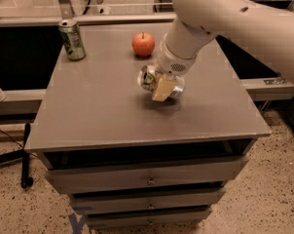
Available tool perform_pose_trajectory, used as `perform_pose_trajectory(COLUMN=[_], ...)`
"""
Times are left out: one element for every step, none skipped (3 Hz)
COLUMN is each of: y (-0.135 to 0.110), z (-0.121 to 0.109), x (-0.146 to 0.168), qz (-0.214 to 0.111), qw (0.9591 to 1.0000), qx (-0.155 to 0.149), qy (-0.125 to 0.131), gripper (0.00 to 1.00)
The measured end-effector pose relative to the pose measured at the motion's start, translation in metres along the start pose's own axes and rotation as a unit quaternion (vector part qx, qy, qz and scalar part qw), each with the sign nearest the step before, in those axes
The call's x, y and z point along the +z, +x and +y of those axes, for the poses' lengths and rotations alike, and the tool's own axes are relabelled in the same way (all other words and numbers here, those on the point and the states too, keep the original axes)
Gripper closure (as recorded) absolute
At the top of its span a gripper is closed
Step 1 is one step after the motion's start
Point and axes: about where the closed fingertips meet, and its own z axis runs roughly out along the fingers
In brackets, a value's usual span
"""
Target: Knock 7up can over
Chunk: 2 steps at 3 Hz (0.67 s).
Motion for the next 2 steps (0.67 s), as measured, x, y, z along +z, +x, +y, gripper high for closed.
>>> perform_pose_trajectory(y=[0.0092, 0.0125], z=[-0.0013, 0.0016], x=[0.0042, 0.0068], qz=[0.046, 0.067], qw=[0.9988, 0.9972], qx=[-0.019, -0.033], qy=[-0.001, -0.008], gripper=[0.36, 0.12])
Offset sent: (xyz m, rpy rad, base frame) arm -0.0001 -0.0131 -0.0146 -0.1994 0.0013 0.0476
